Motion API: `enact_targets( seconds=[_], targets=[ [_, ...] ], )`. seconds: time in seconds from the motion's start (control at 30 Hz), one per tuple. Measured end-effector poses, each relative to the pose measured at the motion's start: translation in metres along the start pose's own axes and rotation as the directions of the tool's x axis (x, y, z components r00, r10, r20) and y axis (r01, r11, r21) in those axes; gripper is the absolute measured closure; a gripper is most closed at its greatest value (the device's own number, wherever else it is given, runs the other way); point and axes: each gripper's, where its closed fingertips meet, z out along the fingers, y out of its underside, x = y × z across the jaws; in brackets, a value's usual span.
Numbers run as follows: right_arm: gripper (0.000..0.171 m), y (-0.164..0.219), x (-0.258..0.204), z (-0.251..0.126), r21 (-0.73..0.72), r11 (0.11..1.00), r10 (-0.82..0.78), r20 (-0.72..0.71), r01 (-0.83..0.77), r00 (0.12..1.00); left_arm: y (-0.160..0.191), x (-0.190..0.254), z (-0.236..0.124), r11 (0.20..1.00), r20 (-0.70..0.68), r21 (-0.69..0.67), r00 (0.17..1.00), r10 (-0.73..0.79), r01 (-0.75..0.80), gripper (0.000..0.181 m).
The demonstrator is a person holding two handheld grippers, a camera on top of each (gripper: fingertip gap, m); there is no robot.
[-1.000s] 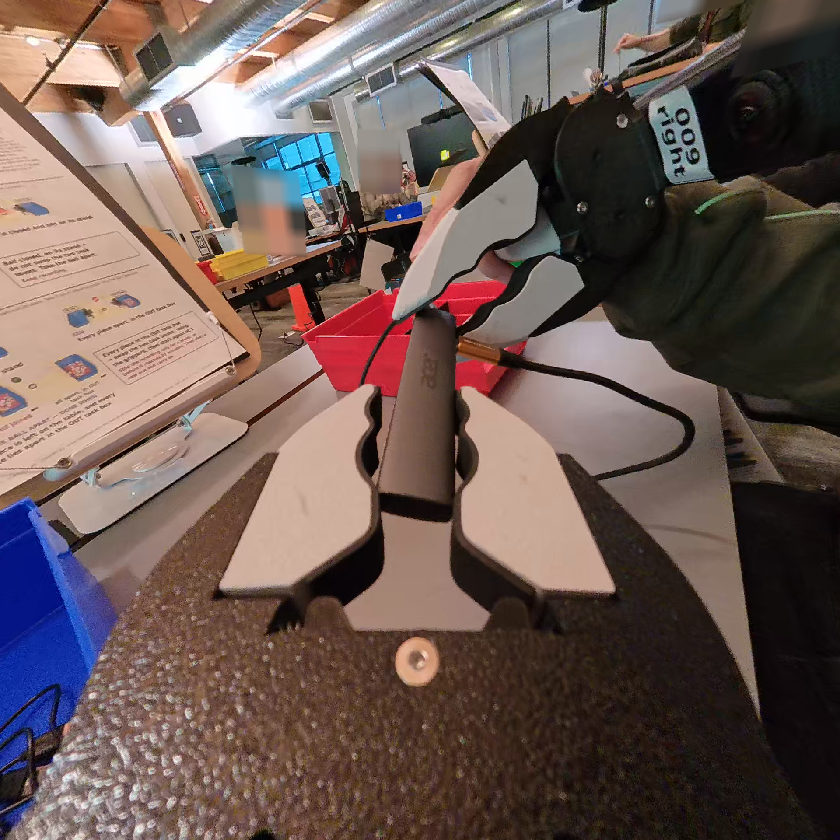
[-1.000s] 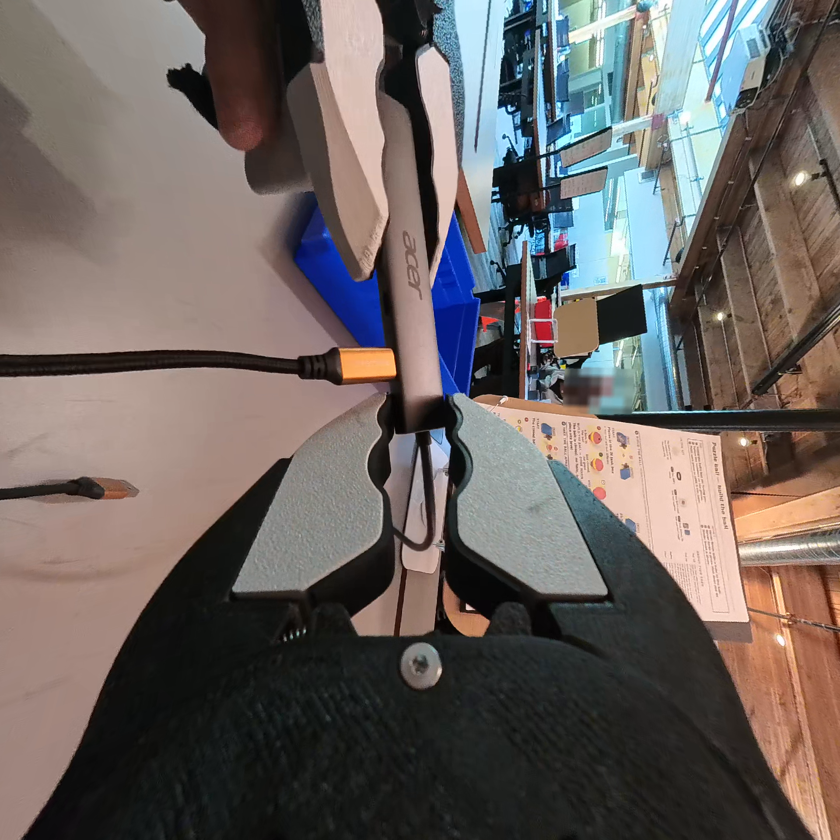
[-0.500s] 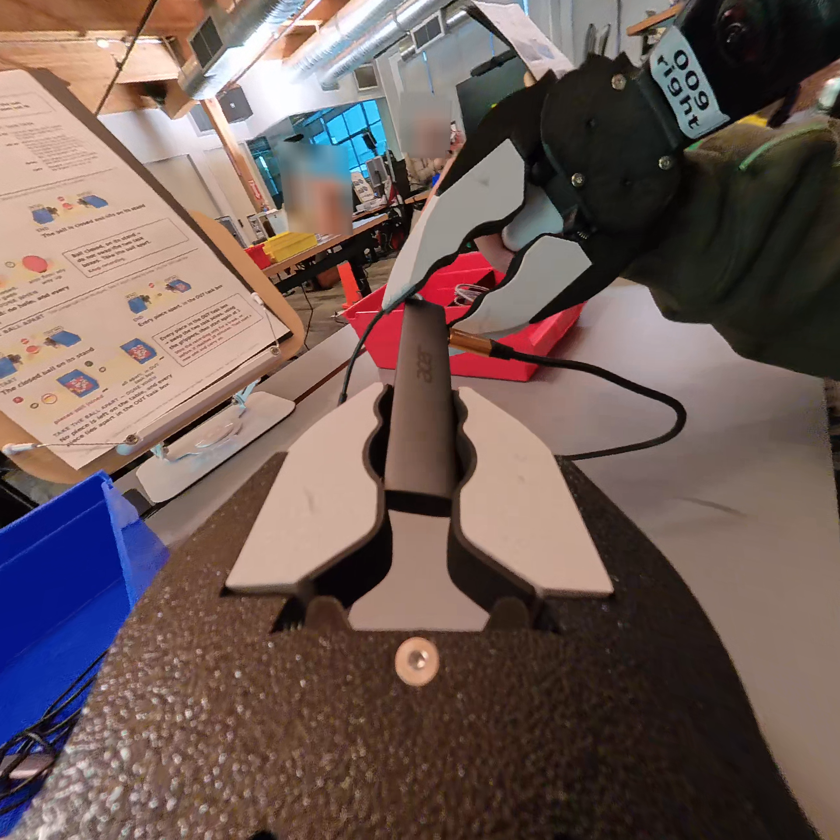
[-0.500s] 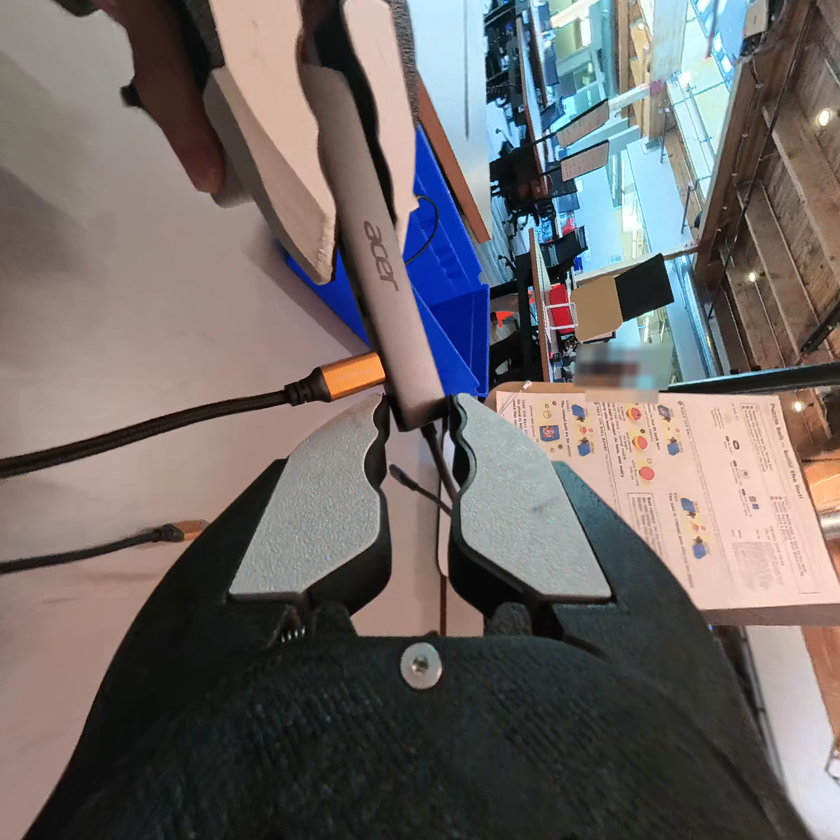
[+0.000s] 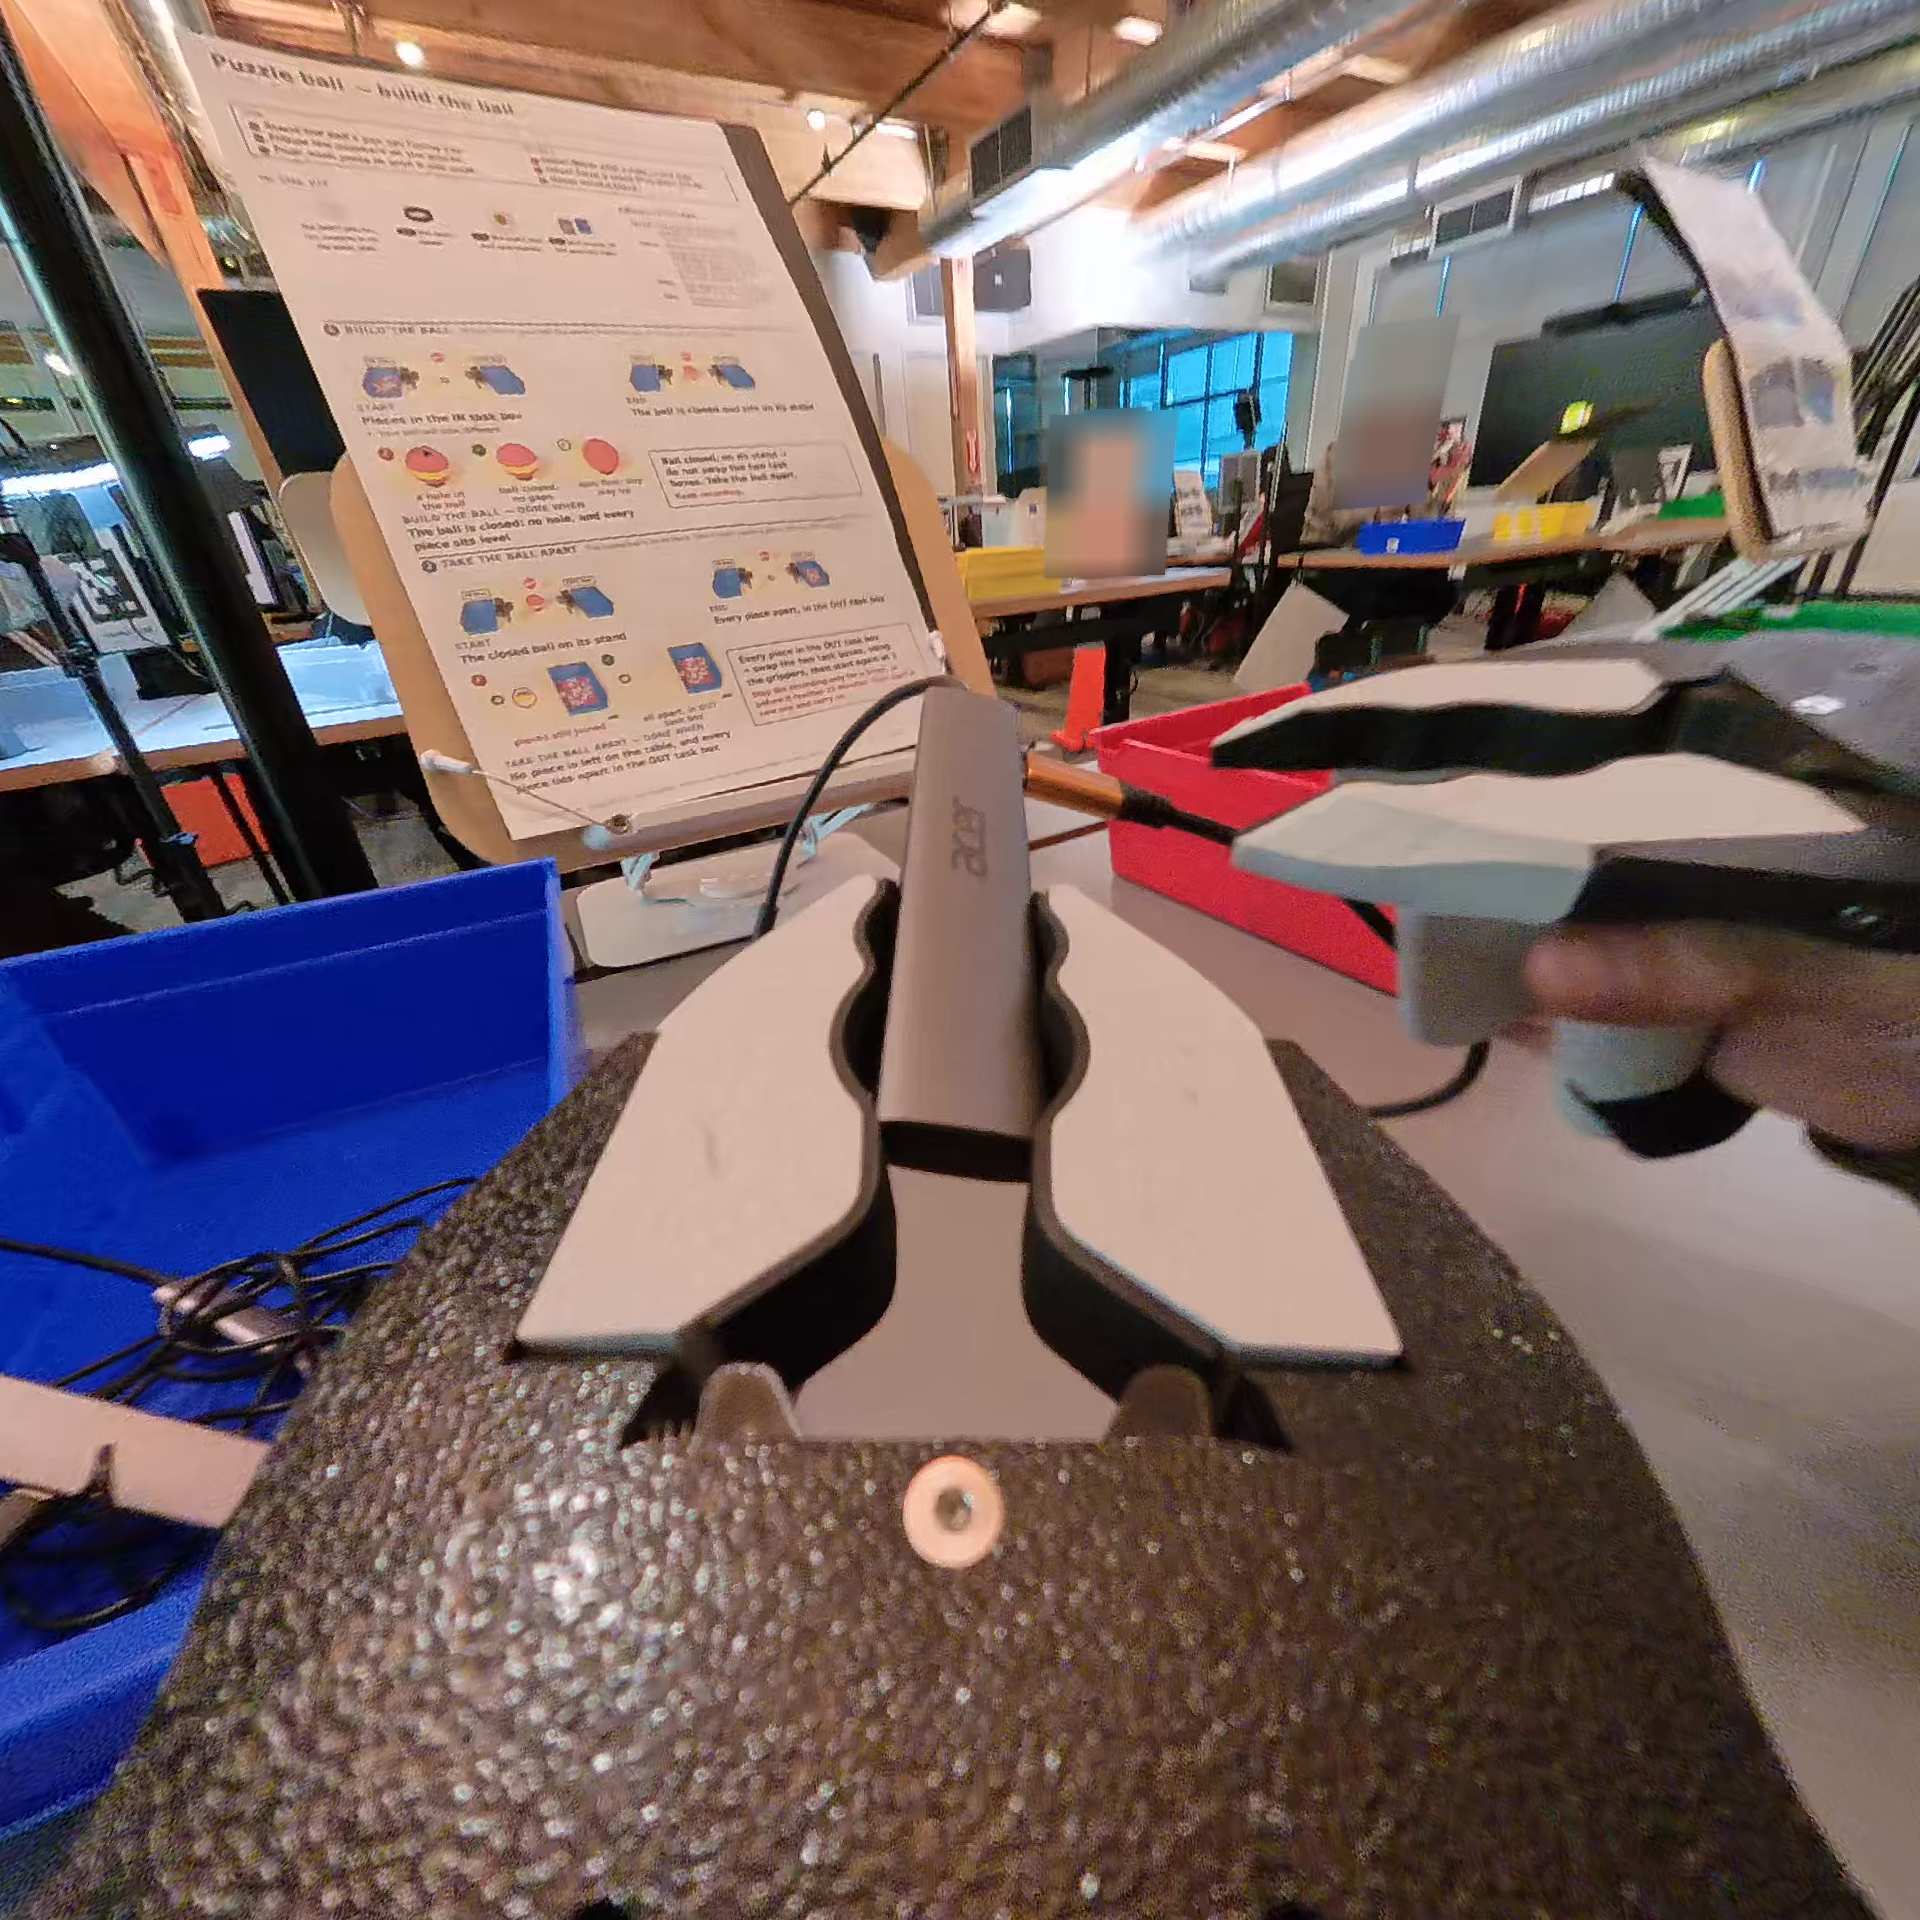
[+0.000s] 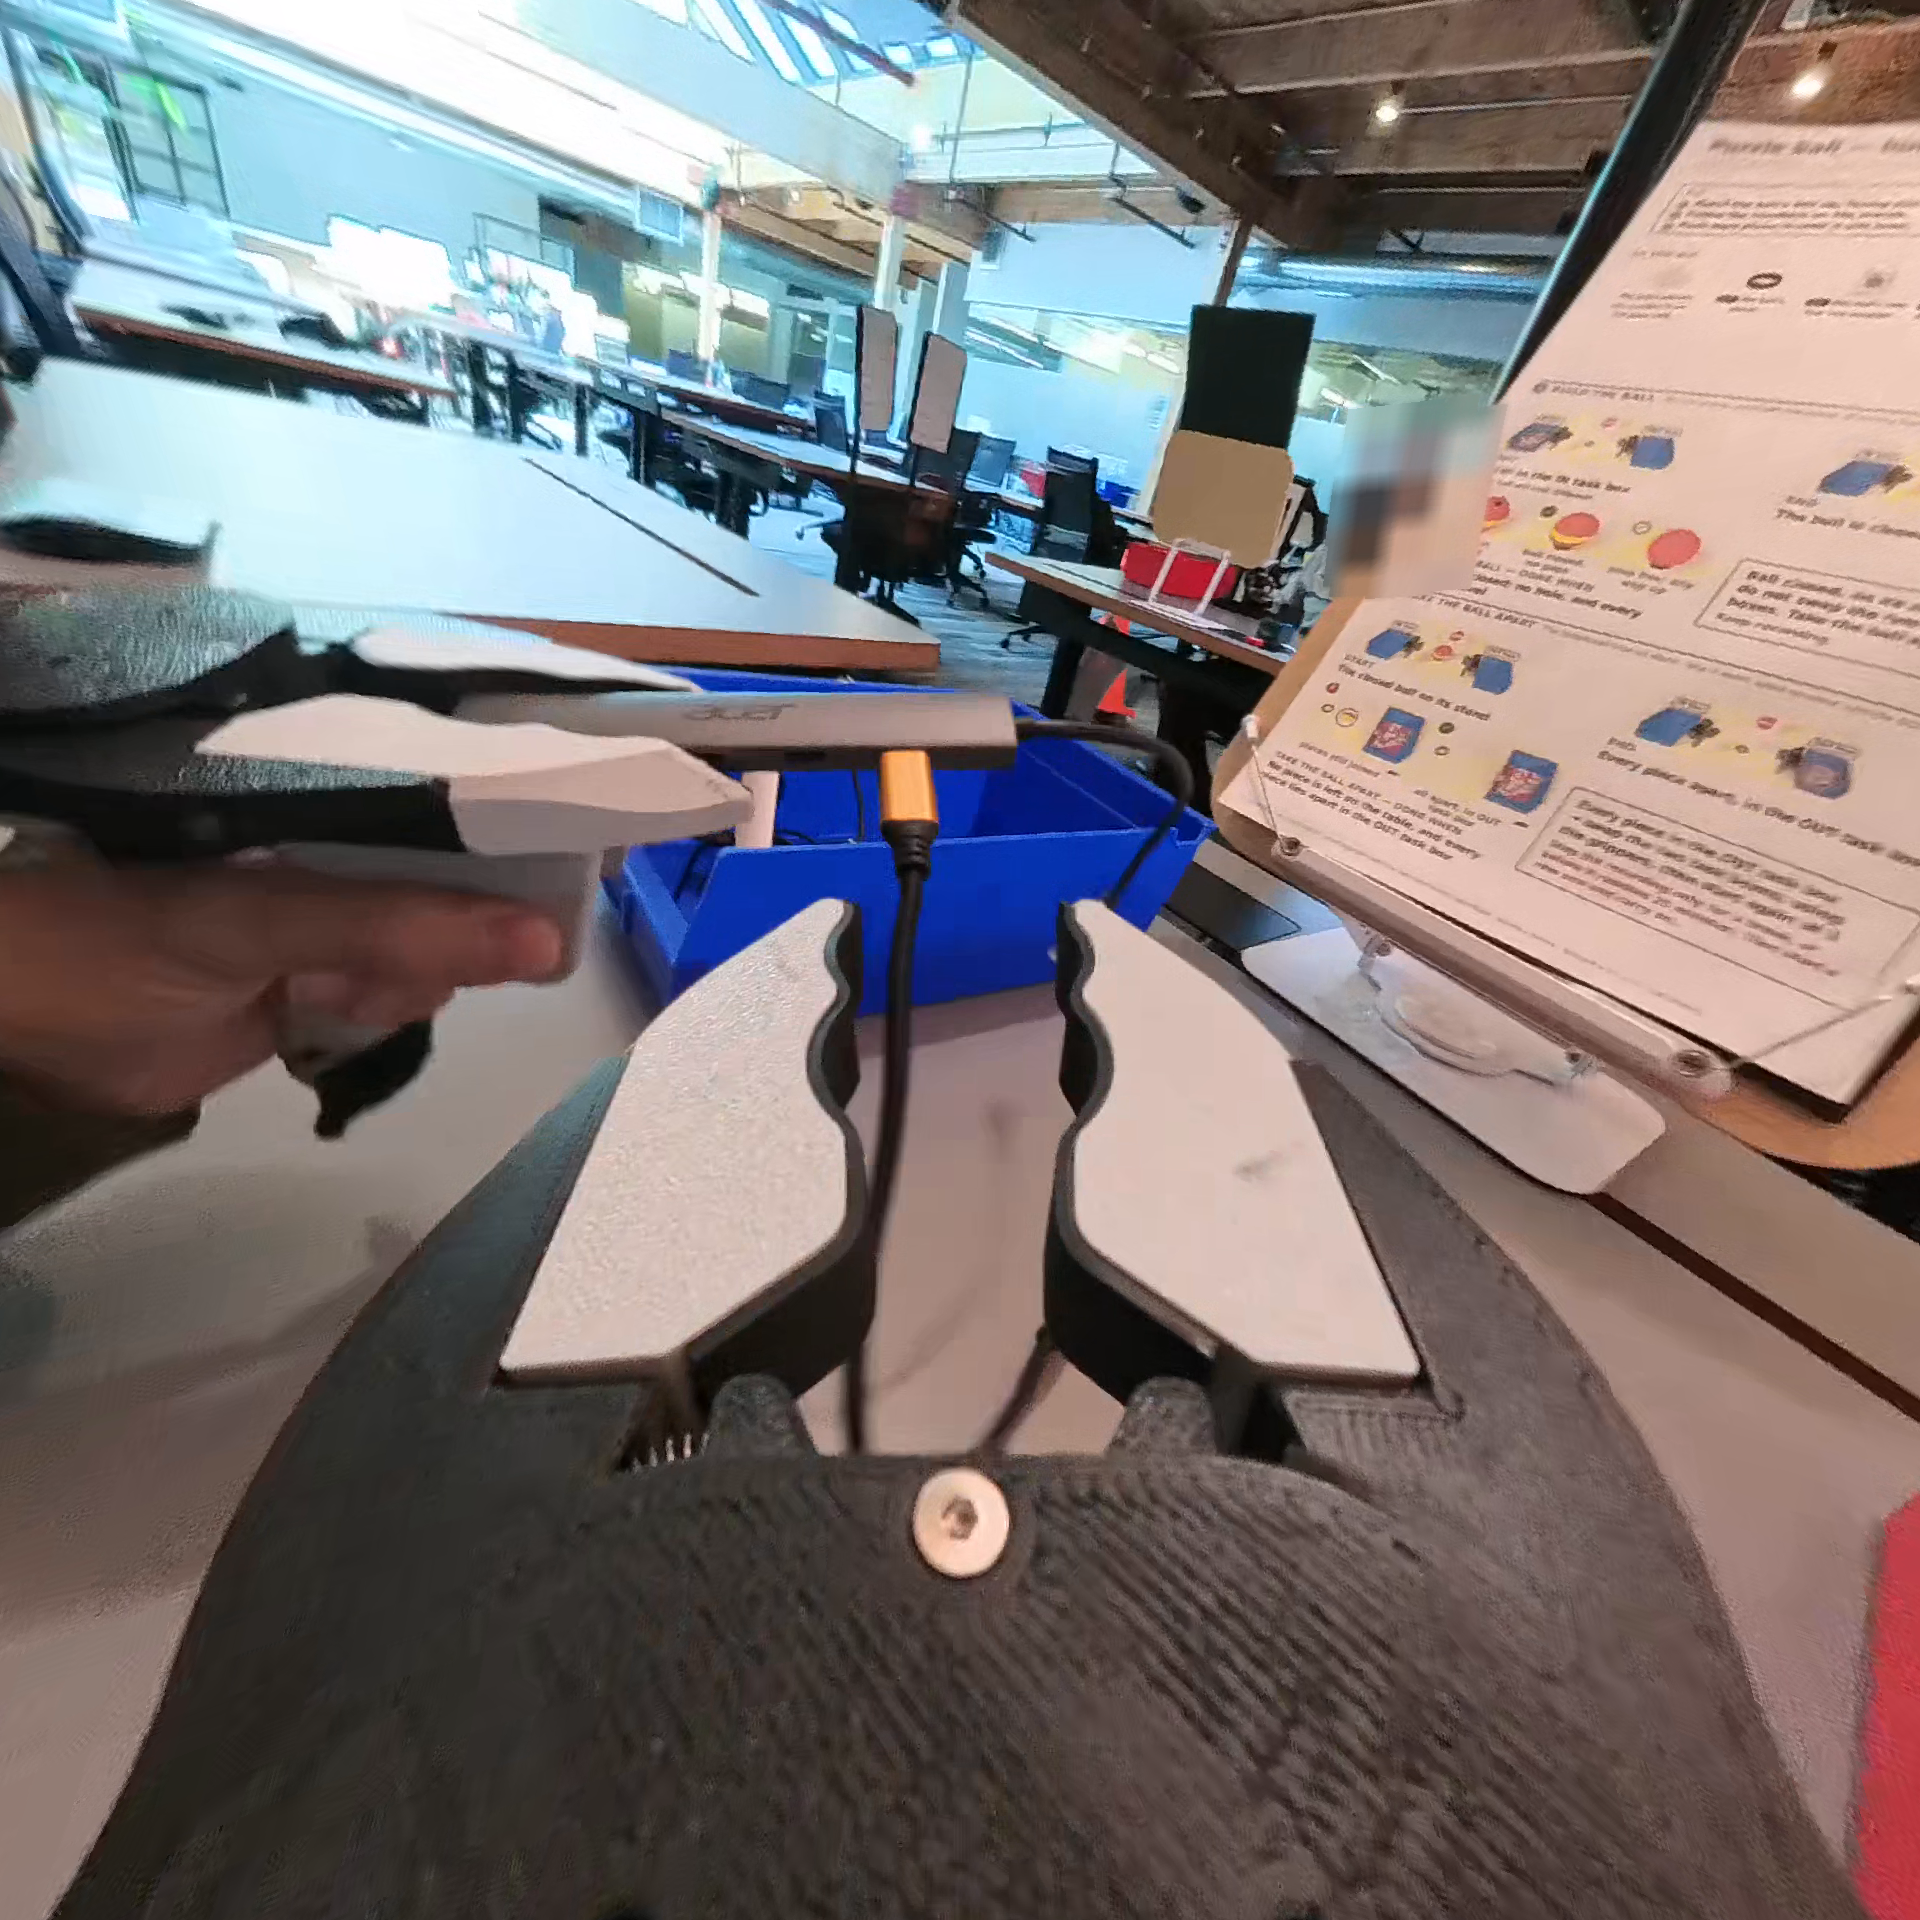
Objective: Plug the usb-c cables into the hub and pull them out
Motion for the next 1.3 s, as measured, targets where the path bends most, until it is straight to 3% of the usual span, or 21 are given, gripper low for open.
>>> enact_targets(
  seconds=[0.03,0.13,0.3,0.43,0.63,0.83,1.07,1.3],
  targets=[
    [0.135,-0.001,-0.002,0.004,0.019,1.0,0.023,0.012,-0.024,1.0,0.0,0.002,0.001,1.0,0.0,0.014,1.0,-0.015,0.015,0.157],
    [0.141,-0.002,0.009,0.009,0.077,0.995,0.071,-0.055,-0.067,0.996,0.004,0.009,0.005,0.997,-0.01,0.029,0.997,-0.073,0.074,0.157],
    [0.152,0.007,0.005,0.009,0.101,0.994,0.041,-0.049,-0.036,0.998,0.014,0.016,0.011,0.994,-0.025,0.007,0.994,-0.111,0.111,0.157],
    [0.147,0.013,0.001,0.009,0.077,0.997,0.004,-0.014,-0.003,1.0,0.018,0.022,0.013,0.996,-0.05,-0.018,0.995,-0.091,0.09,0.157],
    [0.158,0.012,0.006,0.006,0.106,0.994,0.033,-0.023,-0.031,0.999,0.018,0.034,0.016,0.998,-0.072,-0.034,0.995,-0.064,0.062,0.157],
    [0.159,0.017,0.005,0.007,0.098,0.993,-0.053,-0.071,0.059,0.996,0.022,0.034,0.017,0.996,-0.09,-0.052,0.993,-0.082,0.077,0.157],
    [0.159,0.024,0.002,0.008,0.044,0.997,-0.062,-0.06,0.065,0.996,0.022,0.03,0.015,0.995,-0.057,-0.089,0.998,0.034,-0.039,0.156],
    [0.158,0.008,0.002,0.003,0.081,0.996,0.03,0.018,-0.032,0.999,0.004,0.033,0.011,0.989,-0.051,-0.07,0.99,0.128,-0.131,0.156]
  ],
)
